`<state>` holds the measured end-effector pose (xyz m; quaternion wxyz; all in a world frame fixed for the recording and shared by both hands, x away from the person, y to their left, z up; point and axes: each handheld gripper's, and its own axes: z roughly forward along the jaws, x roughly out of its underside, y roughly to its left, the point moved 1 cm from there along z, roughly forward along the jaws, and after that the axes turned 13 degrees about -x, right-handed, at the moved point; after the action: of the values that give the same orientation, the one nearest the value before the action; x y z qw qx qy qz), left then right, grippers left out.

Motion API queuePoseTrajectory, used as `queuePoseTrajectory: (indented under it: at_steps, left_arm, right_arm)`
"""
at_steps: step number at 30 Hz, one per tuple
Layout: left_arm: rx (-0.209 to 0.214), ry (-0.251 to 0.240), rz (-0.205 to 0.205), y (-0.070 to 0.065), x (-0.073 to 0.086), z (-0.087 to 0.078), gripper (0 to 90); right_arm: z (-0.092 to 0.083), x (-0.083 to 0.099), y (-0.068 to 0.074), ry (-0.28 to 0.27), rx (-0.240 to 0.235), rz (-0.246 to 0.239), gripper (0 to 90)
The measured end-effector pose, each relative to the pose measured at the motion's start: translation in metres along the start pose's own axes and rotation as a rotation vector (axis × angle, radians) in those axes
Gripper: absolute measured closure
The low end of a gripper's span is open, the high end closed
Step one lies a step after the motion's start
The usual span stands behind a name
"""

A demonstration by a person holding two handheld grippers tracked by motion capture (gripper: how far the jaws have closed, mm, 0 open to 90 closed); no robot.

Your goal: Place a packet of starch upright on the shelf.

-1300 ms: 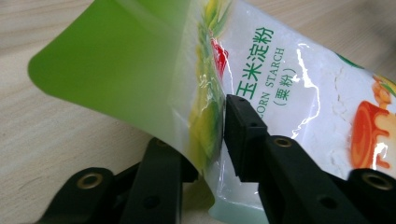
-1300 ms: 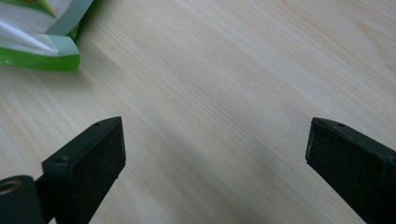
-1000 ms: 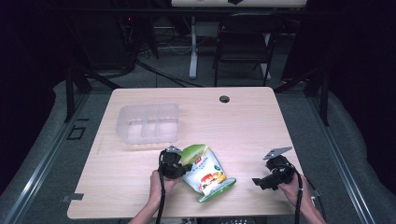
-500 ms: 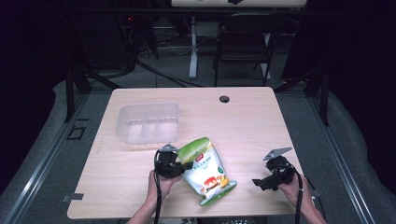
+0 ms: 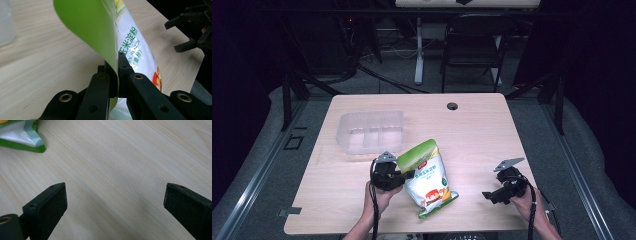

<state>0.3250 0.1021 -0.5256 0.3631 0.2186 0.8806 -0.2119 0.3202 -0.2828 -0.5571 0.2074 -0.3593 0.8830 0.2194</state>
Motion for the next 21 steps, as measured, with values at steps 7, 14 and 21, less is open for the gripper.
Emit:
queuePoseTrajectory:
  at_steps: [7, 14, 21]
  left_arm:
    - [0.001, -0.018, 0.013, 0.004, -0.001, -0.017, 89.9]
    - [-0.001, -0.047, 0.035, 0.001, -0.003, -0.030, 89.8]
    - [0.002, -0.041, 0.054, -0.002, -0.006, -0.037, 89.9]
  right_arm:
    - [0.000, 0.000, 0.000, -0.001, 0.002, 0.001, 4.3]
    - [0.000, 0.000, 0.000, 0.007, 0.003, 0.003, 4.3]
    - [0.001, 0.000, 0.000, 0.006, -0.001, -0.001, 4.3]
